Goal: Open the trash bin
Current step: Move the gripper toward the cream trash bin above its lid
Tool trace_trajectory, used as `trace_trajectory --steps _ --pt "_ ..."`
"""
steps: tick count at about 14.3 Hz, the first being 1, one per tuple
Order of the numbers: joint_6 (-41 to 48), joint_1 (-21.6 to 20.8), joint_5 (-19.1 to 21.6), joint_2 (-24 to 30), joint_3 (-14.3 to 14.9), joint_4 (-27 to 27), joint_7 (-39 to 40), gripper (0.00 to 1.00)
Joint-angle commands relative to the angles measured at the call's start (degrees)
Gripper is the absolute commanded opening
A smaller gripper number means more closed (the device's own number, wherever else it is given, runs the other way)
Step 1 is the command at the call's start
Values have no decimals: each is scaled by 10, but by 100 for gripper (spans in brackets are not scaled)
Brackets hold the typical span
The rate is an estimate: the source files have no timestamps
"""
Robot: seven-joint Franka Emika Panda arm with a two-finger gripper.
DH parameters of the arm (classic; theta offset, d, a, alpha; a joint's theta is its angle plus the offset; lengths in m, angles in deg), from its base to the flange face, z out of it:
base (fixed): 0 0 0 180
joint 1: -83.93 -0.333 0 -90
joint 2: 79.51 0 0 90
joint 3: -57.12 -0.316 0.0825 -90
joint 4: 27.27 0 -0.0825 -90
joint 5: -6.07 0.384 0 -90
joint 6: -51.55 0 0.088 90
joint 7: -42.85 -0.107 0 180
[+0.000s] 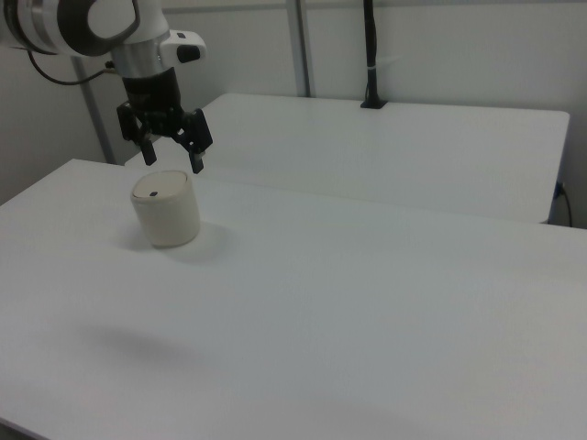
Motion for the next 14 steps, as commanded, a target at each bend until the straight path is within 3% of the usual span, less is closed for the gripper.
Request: trace_trajectory --steps 1,2,5,9,12,14 --pt "1 -17 4 -4 6 -1 58 100" --pt "-5 -32 3 -10 6 1 59 100" --pt "-48 -47 5 -37 0 4 49 86" --pt "-123 -88 2 -68 0 4 -4 50" --pt "-183 -113 2 -89 -7 3 -107 11" --pt "-225 -128 3 -102 -8 3 -168 0"
